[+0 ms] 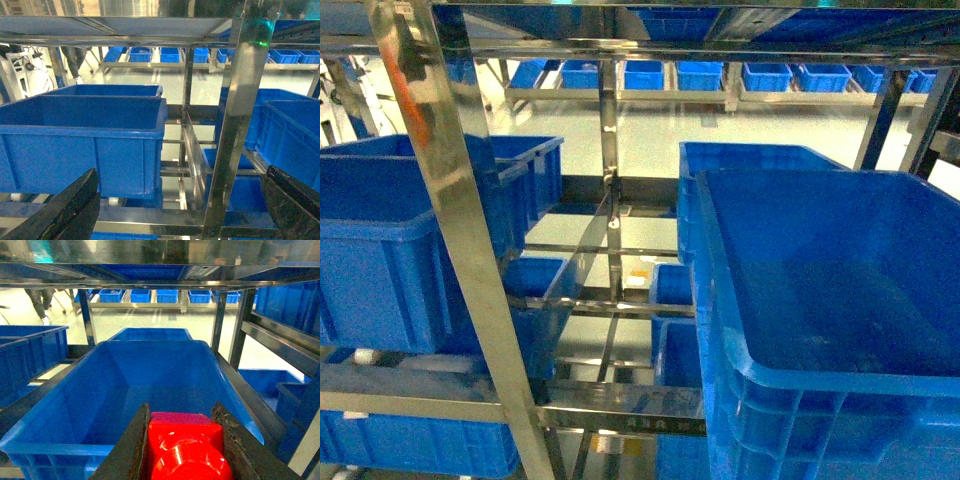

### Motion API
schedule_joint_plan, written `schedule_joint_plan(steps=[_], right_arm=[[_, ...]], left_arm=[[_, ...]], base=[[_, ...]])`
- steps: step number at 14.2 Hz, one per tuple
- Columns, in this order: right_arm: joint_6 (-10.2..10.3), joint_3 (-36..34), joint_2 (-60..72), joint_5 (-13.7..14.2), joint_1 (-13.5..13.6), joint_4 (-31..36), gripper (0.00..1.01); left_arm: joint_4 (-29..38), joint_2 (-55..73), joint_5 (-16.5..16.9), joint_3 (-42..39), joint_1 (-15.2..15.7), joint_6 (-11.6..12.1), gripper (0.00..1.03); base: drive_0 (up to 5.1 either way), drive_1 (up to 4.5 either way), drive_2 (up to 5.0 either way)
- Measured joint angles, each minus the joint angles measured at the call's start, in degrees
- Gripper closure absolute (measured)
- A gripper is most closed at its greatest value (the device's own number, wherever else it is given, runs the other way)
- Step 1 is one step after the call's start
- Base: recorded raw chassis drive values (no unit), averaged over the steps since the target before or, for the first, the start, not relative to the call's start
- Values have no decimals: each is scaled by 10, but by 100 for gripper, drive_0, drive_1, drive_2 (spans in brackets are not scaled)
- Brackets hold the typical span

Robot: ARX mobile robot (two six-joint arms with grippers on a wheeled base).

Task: Pick red block from blue box to shelf

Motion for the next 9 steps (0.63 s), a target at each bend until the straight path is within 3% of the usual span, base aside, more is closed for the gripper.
schedule_joint_plan(steps=[9], right_arm=[[0, 0, 0, 0, 0, 0, 73]], left_arm=[[0, 0, 0, 0, 0, 0, 5]], base=[[0, 0, 0]])
